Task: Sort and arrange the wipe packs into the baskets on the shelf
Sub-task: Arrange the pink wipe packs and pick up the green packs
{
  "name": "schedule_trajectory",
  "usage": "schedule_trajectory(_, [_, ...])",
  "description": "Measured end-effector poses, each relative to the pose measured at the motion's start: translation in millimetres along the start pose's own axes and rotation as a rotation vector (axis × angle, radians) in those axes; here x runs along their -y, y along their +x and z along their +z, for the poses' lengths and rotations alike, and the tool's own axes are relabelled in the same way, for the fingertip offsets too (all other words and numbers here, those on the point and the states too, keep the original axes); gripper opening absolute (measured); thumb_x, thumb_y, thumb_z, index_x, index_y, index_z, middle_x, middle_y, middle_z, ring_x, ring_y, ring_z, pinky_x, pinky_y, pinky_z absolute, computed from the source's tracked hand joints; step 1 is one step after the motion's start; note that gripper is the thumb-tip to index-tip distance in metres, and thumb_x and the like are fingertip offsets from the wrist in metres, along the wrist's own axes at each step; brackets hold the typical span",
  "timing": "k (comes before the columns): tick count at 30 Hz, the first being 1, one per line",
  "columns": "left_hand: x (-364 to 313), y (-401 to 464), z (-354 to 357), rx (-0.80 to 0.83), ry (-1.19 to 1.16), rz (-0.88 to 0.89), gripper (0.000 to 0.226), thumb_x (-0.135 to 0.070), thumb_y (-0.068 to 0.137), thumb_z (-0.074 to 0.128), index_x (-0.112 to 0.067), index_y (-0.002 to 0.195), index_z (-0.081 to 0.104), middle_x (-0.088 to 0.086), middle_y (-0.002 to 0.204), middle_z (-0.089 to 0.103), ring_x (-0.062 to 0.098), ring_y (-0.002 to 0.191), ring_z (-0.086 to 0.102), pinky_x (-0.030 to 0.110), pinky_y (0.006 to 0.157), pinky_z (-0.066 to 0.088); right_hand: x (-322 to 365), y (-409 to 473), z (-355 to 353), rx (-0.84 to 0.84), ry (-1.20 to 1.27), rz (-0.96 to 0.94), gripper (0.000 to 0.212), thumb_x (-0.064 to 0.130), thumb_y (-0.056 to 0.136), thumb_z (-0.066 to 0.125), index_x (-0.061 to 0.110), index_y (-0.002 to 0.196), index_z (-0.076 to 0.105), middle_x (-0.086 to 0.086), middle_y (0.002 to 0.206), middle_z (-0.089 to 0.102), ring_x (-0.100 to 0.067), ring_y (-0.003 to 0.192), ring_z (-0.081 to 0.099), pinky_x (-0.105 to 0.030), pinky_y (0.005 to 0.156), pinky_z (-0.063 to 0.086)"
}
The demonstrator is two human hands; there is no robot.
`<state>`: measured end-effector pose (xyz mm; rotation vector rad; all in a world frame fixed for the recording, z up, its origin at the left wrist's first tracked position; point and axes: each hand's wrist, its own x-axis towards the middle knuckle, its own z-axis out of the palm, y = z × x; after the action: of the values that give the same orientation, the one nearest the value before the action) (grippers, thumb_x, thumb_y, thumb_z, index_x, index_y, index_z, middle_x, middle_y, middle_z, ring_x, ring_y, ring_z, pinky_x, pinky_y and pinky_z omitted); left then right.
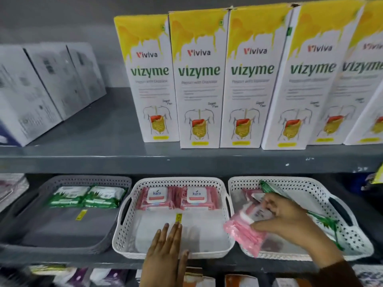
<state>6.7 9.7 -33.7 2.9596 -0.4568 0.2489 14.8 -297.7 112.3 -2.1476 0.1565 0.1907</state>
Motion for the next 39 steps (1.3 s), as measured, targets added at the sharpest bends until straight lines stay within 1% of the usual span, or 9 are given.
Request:
schedule_trajectory(4, [-1, -2, -1, -0.066, -0.055, -0.024, 0.062, -0.043, 0.097, 0.014, -0.007, 0.137, 0.046, 0.005, 0.144, 0.047, 0.027, 0.130, 0.046, 0.036, 0.107, 0.024, 28, 17, 42, 0.079, -0.084, -0.198, 0.047, 0.008, 0.057, 0.091, 0.028, 0.086, 0.061, 0.012, 0.106, 0.067, -0.007, 0.088, 0.068, -0.020, 0.065, 0.055])
schedule_trajectory(9, [-3, -1, -2, -0.065, -0.053, -0.011, 0.062, -0.041, 0.098, 0.014, -0.006, 0.137, 0.046, 0.007, 0.143, 0.047, 0.028, 0.129, 0.046, 0.037, 0.107, 0.023, 11, 79, 116, 0.131, -0.385, -0.426, 0.048, 0.001, 0.074, 0.076, 0.024, 0.114, 0.064, 0.005, 0.143, 0.046, -0.013, 0.134, 0.040, -0.018, 0.108, 0.032])
schedule_trajectory(15, [-12, 1, -2, -0.028, 0.006, -0.045, 0.063, -0.045, 0.096, 0.016, -0.007, 0.142, 0.038, 0.006, 0.148, 0.039, 0.029, 0.136, 0.036, 0.043, 0.109, 0.019, -16, 94, 149, 0.124, -0.444, -0.417, 0.061, -0.001, 0.087, 0.062, 0.022, 0.142, 0.050, 0.002, 0.163, 0.020, -0.016, 0.151, 0.012, -0.035, 0.122, 0.021])
schedule_trajectory(19, [-42, 17, -2, -0.010, 0.027, 0.051, 0.062, -0.045, 0.095, 0.028, -0.012, 0.147, 0.026, 0.004, 0.153, 0.030, 0.025, 0.142, 0.021, 0.043, 0.109, 0.015, -24, 80, 133, -0.006, -0.223, -0.406, 0.042, 0.017, 0.091, 0.065, 0.023, 0.132, 0.059, 0.009, 0.155, 0.035, -0.003, 0.139, 0.032, -0.029, 0.117, 0.030])
schedule_trajectory(23, [-67, 34, 2, -0.009, 0.021, 0.149, 0.063, -0.046, 0.097, 0.026, -0.013, 0.150, 0.017, 0.003, 0.157, 0.018, 0.022, 0.145, 0.007, 0.041, 0.112, 0.008, -39, 68, 92, -0.422, -0.146, -0.345, 0.022, 0.008, 0.090, 0.065, 0.015, 0.110, 0.070, 0.007, 0.115, 0.068, 0.002, 0.073, 0.056, -0.006, 0.075, 0.043])
schedule_trajectory(25, [-79, 41, 1, -0.014, 0.016, 0.174, 0.063, -0.047, 0.097, 0.023, -0.014, 0.150, 0.016, 0.004, 0.158, 0.016, 0.022, 0.145, 0.006, 0.039, 0.112, 0.007, -60, 72, 70, -0.541, -0.172, -0.170, 0.019, 0.012, 0.089, 0.065, 0.014, 0.107, 0.070, 0.003, 0.098, 0.070, -0.005, 0.058, 0.058, -0.017, 0.063, 0.046])
schedule_trajectory(28, [-92, 48, 0, -0.015, 0.007, 0.197, 0.063, -0.048, 0.098, 0.023, -0.011, 0.149, 0.020, 0.007, 0.156, 0.020, 0.023, 0.145, 0.010, 0.038, 0.111, 0.009, -95, 89, 54, -0.531, -0.316, 0.116, 0.025, 0.036, 0.080, 0.063, 0.016, 0.096, 0.062, -0.004, 0.077, 0.070, -0.024, 0.067, 0.067, -0.040, 0.074, 0.057])
schedule_trajectory(35, [-95, 44, -3, -0.028, 0.002, 0.182, 0.065, -0.052, 0.097, 0.020, -0.011, 0.148, 0.025, 0.007, 0.154, 0.025, 0.024, 0.143, 0.018, 0.036, 0.110, 0.013, -89, 96, 59, -0.534, -0.512, 0.141, 0.039, 0.033, 0.083, 0.072, 0.006, 0.108, 0.060, -0.015, 0.095, 0.073, -0.034, 0.091, 0.066, -0.036, 0.074, 0.051])
schedule_trajectory(39, [-74, 35, 0, -0.046, 0.003, 0.158, 0.068, -0.052, 0.095, 0.025, -0.009, 0.148, 0.023, 0.006, 0.157, 0.020, 0.025, 0.144, 0.016, 0.040, 0.112, 0.015, -102, 102, 64, -0.502, -0.431, 0.152, 0.050, 0.022, 0.069, 0.079, 0.009, 0.108, 0.049, -0.010, 0.082, 0.072, -0.031, 0.072, 0.070, -0.042, 0.070, 0.059])
